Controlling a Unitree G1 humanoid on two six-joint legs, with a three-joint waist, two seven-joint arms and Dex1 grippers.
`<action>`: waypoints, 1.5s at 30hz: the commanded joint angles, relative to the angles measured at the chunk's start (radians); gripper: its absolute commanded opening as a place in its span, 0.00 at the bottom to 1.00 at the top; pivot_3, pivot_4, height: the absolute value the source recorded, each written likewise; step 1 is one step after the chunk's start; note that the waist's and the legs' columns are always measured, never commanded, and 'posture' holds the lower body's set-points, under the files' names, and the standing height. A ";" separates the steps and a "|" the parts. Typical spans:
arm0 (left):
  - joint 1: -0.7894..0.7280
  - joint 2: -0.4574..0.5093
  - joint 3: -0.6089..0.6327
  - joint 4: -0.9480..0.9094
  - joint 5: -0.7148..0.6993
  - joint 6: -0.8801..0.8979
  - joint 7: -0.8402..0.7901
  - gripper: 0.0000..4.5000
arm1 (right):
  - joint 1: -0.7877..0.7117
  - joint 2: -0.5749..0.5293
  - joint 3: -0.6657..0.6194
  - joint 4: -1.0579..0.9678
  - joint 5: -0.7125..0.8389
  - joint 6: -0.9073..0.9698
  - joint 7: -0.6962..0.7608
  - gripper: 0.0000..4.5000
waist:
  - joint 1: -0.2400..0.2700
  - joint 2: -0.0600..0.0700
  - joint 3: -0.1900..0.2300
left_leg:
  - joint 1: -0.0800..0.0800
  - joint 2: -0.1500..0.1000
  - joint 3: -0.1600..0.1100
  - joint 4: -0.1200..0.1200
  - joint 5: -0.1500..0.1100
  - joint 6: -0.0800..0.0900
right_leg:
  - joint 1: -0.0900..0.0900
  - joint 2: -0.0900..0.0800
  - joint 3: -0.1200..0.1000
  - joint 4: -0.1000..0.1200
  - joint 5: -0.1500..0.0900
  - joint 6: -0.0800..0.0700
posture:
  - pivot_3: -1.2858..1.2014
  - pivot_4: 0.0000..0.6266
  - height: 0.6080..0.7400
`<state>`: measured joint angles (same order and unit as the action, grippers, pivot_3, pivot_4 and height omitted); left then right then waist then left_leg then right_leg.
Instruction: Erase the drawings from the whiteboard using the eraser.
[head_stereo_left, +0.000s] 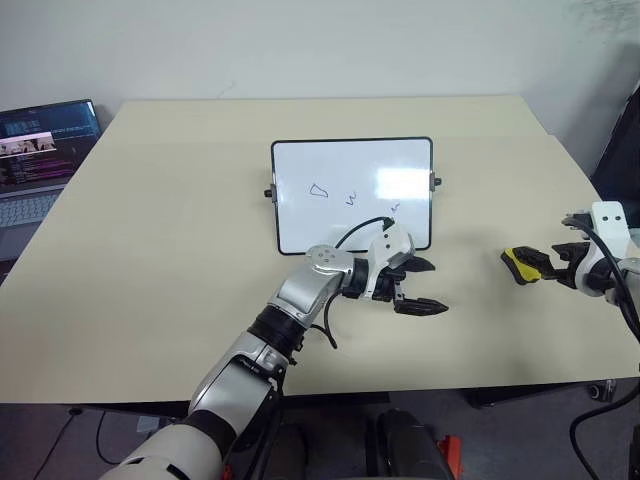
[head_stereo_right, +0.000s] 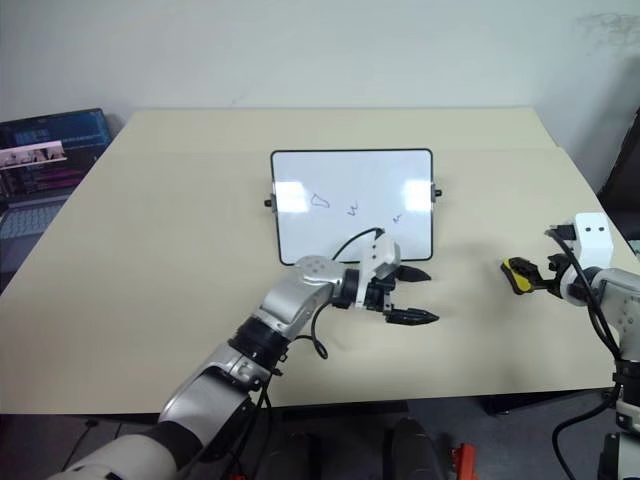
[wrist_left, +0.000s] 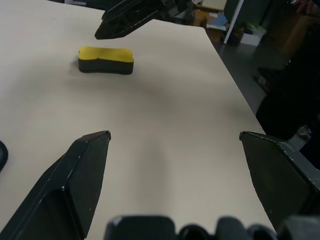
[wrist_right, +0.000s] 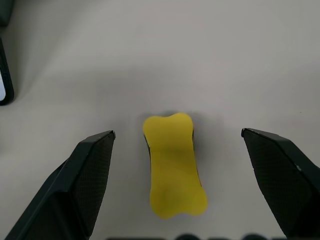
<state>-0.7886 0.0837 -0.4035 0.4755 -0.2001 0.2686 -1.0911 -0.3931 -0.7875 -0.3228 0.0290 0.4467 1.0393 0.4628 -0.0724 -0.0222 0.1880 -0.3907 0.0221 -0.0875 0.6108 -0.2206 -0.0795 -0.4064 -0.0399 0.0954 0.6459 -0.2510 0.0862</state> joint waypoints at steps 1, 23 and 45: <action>-0.021 -0.017 0.001 -0.008 0.023 -0.037 -0.006 1.00 | -0.025 -0.024 0.013 0.046 -0.027 -0.053 0.028 0.99 | 0.000 0.000 0.000 | 0.000 0.000 0.000 0.000 0.000 0.000 | 0.000 0.000 0.000 0.000 0.000 0.000 | 0.52 0.24 1.00; 0.008 -0.013 0.036 -0.032 0.040 -0.048 0.006 1.00 | -0.042 0.014 0.076 0.151 -0.081 -0.127 0.078 0.39 | 0.001 0.000 0.000 | 0.000 0.000 0.000 0.000 0.000 0.000 | 0.000 0.000 0.000 0.000 0.001 0.000 | 0.52 0.24 1.00; 0.009 0.110 0.162 -0.040 0.025 -0.041 0.052 1.00 | -0.046 0.030 0.064 0.028 -0.074 -0.098 0.067 0.22 | -0.008 0.000 0.000 | 0.001 0.000 0.000 0.002 0.000 0.000 | 0.000 0.000 0.000 0.002 0.001 0.000 | 0.52 0.24 1.00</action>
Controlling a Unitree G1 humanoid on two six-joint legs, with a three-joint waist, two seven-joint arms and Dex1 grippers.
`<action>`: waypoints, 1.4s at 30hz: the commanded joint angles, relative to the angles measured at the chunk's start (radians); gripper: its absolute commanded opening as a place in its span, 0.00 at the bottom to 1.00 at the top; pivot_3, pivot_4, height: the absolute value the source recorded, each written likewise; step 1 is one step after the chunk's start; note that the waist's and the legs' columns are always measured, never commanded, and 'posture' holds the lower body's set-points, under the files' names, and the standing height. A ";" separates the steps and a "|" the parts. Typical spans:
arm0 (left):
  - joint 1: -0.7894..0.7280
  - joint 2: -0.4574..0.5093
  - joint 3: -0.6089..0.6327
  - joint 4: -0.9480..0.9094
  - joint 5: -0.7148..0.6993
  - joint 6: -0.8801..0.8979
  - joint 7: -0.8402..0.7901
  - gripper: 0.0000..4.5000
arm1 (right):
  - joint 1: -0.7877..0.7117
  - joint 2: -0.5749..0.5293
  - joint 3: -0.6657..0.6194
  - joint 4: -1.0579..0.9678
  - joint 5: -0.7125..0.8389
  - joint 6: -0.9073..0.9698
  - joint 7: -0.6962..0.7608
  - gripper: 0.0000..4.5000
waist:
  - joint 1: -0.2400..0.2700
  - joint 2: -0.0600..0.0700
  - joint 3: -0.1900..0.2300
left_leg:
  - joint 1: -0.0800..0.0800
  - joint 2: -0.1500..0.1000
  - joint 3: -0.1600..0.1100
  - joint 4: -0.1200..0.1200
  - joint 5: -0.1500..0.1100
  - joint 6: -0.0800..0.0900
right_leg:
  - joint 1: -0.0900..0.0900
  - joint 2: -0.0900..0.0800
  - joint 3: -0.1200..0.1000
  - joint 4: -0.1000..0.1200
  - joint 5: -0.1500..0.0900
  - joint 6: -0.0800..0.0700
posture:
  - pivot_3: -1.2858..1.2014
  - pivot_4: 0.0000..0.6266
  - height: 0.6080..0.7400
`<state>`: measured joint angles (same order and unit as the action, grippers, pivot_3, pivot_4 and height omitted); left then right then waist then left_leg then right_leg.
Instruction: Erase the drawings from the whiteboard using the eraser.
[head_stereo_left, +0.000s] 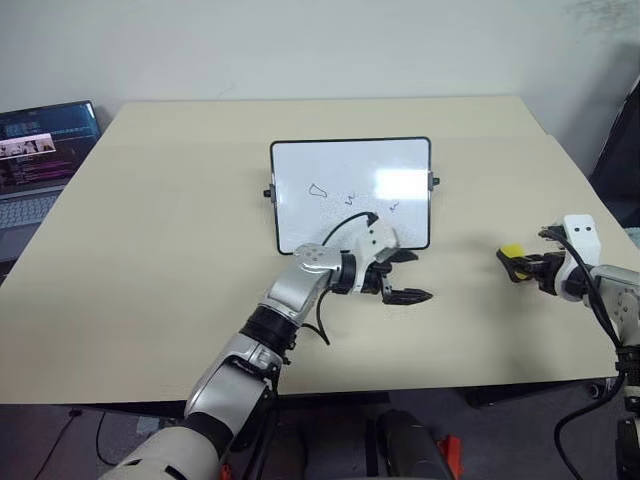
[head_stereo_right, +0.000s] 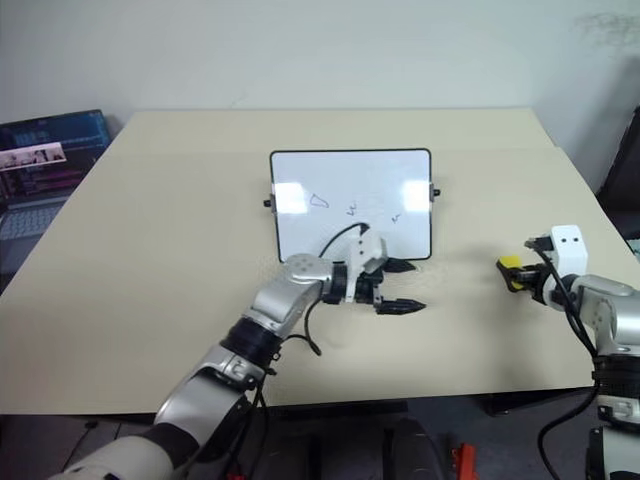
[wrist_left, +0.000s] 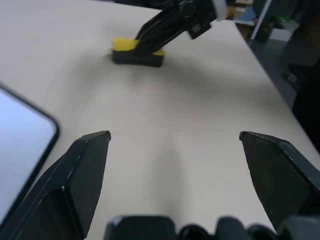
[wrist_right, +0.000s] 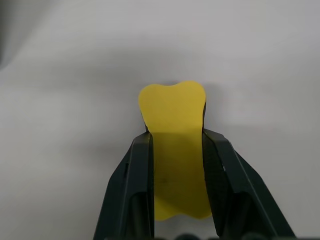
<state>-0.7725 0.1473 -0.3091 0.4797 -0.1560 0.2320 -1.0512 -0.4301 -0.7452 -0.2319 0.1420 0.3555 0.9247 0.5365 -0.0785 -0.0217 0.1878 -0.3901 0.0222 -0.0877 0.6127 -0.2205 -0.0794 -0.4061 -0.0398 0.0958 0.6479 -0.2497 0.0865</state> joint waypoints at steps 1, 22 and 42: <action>-0.003 0.078 0.093 -0.049 -0.024 0.001 0.018 1.00 | -0.013 -0.012 -0.031 -0.116 0.024 0.032 -0.010 0.22 | -0.002 0.000 0.000 | 0.000 0.000 0.000 0.000 0.000 0.000 | 0.000 0.000 0.000 0.000 0.000 0.000 | 0.52 0.24 1.00; 0.161 0.388 0.346 -0.272 -0.045 0.075 0.178 1.00 | -0.418 0.132 0.178 -0.307 0.066 0.102 -0.026 0.22 | 0.006 0.000 0.000 | -0.003 0.001 -0.003 0.000 0.000 0.000 | -0.002 0.000 -0.004 0.000 0.002 -0.004 | 0.52 0.24 1.00; 0.291 0.472 0.478 -0.386 -0.116 -0.094 0.200 1.00 | -0.753 0.548 0.576 0.261 -0.320 -0.445 -0.067 0.22 | -0.008 0.000 0.000 | -0.007 0.002 -0.006 0.000 0.000 0.000 | -0.006 0.000 -0.007 0.002 0.004 -0.007 | 0.52 0.24 1.00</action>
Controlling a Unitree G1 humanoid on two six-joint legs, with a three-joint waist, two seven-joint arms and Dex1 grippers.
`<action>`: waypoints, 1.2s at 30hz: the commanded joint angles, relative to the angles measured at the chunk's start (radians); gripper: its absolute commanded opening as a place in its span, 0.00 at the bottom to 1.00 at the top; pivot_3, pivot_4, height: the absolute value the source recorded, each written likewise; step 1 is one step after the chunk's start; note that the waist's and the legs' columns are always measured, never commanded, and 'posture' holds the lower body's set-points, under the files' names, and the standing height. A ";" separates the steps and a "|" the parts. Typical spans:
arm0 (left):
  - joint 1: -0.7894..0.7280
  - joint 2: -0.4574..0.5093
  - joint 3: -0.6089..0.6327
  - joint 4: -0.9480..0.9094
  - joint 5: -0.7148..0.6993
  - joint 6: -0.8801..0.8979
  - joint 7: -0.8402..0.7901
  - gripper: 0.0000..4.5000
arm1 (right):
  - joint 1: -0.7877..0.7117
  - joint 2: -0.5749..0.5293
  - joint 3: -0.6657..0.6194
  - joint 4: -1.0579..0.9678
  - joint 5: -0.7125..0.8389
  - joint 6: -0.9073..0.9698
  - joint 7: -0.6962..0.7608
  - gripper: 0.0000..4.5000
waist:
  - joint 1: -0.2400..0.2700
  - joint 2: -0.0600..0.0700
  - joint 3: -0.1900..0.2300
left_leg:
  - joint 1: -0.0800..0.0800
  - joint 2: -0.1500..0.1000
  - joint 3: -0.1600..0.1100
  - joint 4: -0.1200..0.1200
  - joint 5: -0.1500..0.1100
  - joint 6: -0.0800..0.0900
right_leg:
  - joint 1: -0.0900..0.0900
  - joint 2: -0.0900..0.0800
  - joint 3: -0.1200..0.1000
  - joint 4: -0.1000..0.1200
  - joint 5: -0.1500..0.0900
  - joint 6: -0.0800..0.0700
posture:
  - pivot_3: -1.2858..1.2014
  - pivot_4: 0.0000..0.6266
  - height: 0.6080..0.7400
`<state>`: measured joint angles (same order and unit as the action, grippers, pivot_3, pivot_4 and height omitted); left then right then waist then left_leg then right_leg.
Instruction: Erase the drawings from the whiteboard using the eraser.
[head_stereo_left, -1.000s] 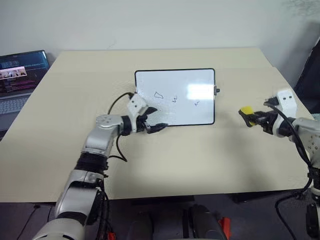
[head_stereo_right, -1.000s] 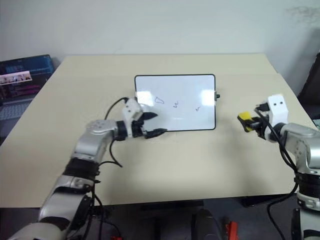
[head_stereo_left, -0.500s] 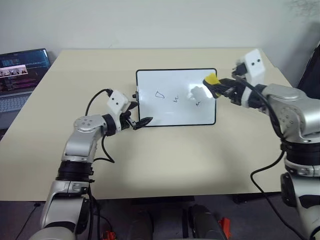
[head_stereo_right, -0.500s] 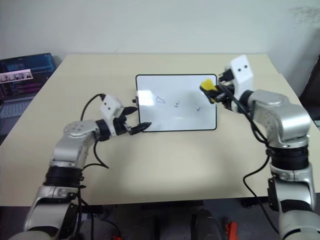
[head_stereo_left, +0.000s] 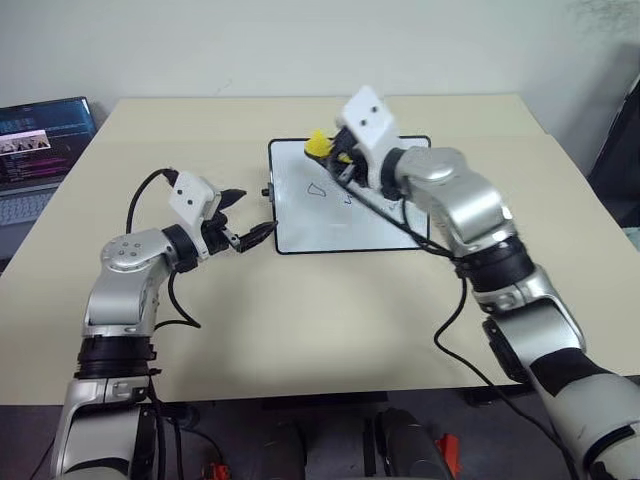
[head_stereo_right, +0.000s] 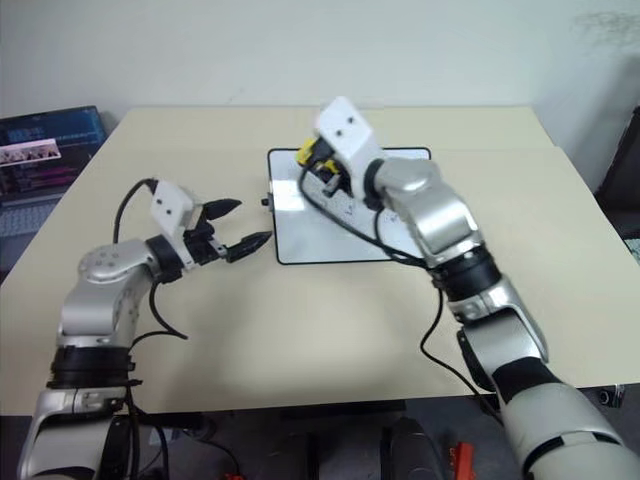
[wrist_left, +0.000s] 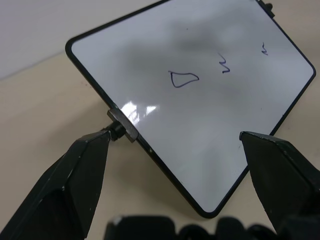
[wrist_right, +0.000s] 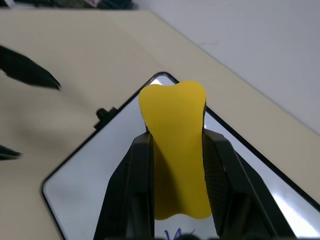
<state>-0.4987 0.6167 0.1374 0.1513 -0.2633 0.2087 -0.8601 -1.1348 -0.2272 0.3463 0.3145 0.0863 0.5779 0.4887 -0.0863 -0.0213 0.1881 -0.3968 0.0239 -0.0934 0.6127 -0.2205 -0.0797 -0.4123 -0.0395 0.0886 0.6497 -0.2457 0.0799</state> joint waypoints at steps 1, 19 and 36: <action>0.033 0.010 0.024 -0.062 0.003 -0.090 0.006 1.00 | -0.054 0.045 -0.003 0.125 -0.063 -0.122 -0.020 0.22 | 0.000 0.000 0.000 | 0.000 0.000 0.000 0.000 0.000 0.000 | 0.000 0.000 0.000 0.000 0.000 -0.001 | 0.52 0.24 1.00; 0.096 -0.006 0.014 -0.067 0.044 -0.202 0.073 1.00 | -0.164 0.141 0.026 0.543 -0.309 -0.430 -0.102 0.22 | -0.003 0.000 0.000 | -0.002 0.000 -0.001 0.000 0.000 0.000 | -0.004 0.000 -0.001 0.004 0.001 -0.001 | 0.52 0.24 1.00; 0.125 0.013 0.014 -0.058 0.058 -0.204 0.081 1.00 | -0.076 0.185 0.102 0.686 -0.421 -0.499 0.036 0.22 | -0.012 0.000 0.000 | 0.005 0.001 -0.001 0.001 0.001 -0.001 | -0.003 0.004 0.001 0.015 0.001 -0.004 | 0.52 0.24 1.00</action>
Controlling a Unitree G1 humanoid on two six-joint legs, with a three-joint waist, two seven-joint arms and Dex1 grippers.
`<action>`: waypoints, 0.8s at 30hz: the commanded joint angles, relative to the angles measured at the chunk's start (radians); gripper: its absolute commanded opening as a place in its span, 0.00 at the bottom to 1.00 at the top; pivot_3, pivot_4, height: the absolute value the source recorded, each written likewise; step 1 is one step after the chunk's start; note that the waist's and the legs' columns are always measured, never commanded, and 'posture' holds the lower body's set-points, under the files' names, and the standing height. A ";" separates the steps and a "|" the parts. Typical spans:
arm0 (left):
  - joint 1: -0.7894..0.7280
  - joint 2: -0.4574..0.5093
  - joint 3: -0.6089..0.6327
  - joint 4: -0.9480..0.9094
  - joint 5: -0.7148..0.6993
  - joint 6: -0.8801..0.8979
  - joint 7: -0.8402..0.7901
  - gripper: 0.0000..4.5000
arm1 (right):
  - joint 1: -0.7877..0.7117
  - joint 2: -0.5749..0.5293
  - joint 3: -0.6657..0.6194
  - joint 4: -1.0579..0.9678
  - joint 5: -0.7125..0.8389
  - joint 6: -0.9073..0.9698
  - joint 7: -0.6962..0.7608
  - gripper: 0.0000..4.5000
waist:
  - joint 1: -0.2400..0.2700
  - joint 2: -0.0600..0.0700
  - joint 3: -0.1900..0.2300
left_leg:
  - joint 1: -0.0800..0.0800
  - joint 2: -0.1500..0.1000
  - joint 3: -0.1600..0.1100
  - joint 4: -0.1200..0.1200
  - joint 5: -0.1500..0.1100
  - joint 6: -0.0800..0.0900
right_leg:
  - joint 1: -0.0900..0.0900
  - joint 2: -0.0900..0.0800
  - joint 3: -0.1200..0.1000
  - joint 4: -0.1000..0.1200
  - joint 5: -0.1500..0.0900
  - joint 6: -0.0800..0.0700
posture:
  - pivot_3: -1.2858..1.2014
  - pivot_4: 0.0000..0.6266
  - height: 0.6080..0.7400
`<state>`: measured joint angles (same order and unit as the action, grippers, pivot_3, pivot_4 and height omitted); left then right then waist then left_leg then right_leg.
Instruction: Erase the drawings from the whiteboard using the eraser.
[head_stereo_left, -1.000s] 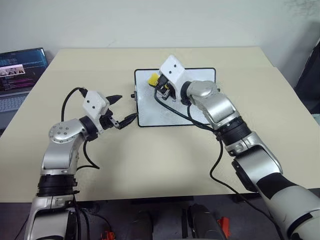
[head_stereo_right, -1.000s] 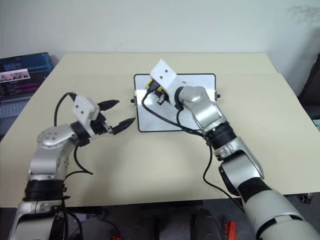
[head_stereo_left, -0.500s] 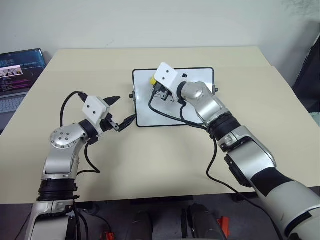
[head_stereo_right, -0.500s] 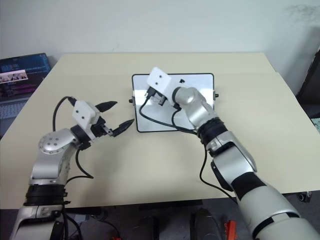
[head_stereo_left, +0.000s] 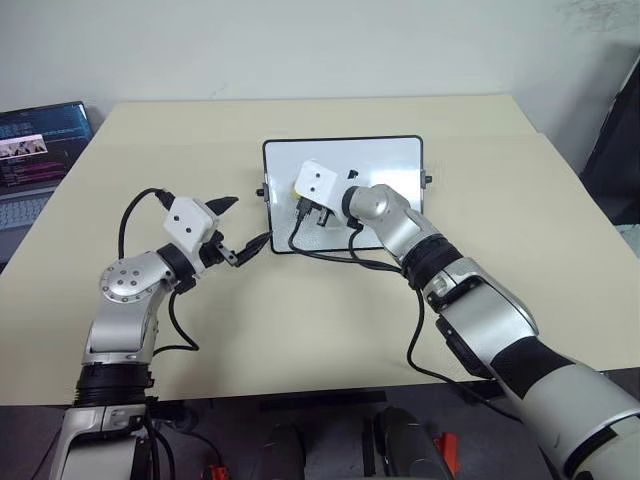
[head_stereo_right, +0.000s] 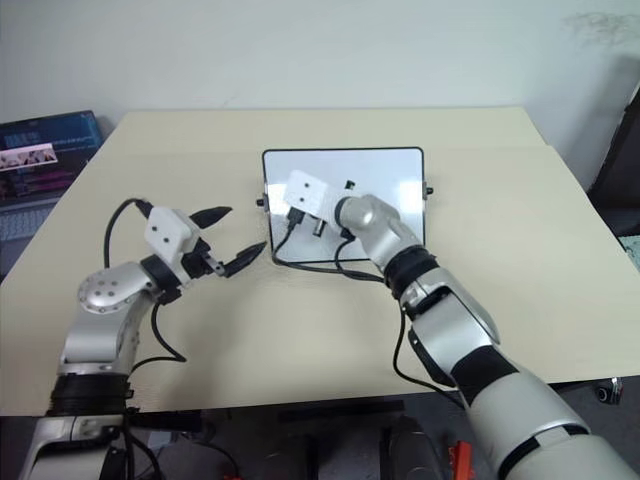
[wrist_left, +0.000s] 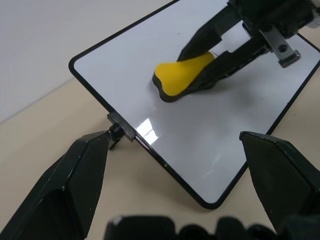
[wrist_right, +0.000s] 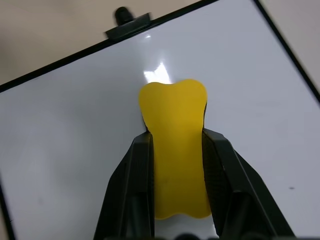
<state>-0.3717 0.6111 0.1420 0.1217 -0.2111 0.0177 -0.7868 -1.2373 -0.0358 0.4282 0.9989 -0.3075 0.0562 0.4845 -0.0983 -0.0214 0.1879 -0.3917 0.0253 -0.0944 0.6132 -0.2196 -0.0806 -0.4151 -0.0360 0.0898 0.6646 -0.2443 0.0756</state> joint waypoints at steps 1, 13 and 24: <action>-0.002 0.018 0.008 -0.028 0.006 -0.013 0.008 1.00 | 0.029 -0.006 0.018 0.000 -0.030 0.023 0.038 0.22 | 0.000 0.000 0.000 | 0.001 0.000 0.000 0.000 0.000 0.000 | 0.001 0.000 0.000 0.000 0.000 0.000 | 0.52 0.24 1.00; -0.013 0.016 0.002 -0.013 0.016 -0.015 0.008 1.00 | -0.045 -0.012 -0.068 0.103 -0.023 -0.003 -0.169 0.22 | 0.004 0.000 0.000 | 0.007 0.000 -0.001 0.000 0.001 0.000 | 0.007 0.000 0.000 0.000 0.000 0.000 | 0.52 0.24 1.00; -0.022 0.016 0.000 -0.010 0.021 -0.015 0.007 1.00 | -0.102 -0.016 -0.111 0.210 -0.028 -0.052 -0.316 0.22 | 0.005 0.000 0.000 | 0.008 0.000 -0.001 0.000 0.002 0.001 | 0.008 0.001 0.000 -0.002 0.000 0.000 | 0.52 0.24 1.00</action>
<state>-0.3776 0.6130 0.1389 0.1274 -0.1933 0.0176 -0.7857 -1.3269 -0.0453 0.3310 1.1852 -0.3281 -0.0022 0.1824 -0.0935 -0.0215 0.1879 -0.3835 0.0257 -0.0953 0.6129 -0.2177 -0.0801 -0.4070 -0.0349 0.0900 0.6629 -0.2446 0.0752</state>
